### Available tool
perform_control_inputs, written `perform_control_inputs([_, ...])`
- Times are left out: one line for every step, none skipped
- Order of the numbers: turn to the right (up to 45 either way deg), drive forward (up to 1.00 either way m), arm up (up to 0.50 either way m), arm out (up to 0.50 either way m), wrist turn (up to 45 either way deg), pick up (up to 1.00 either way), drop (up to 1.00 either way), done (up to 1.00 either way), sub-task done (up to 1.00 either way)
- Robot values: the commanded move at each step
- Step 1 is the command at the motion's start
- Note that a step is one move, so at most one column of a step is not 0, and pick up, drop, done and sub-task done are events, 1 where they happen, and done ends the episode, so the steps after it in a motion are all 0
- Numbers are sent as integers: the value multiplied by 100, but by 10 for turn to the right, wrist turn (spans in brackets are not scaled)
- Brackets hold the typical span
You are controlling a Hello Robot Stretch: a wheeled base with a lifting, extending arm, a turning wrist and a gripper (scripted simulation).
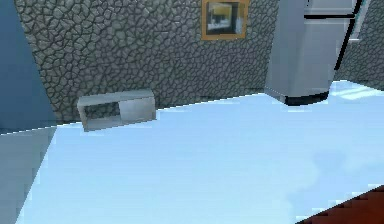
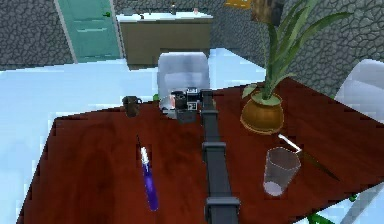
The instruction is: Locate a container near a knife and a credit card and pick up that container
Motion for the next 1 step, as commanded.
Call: perform_control_inputs([0,0,0,0,0,0,0,100,0])
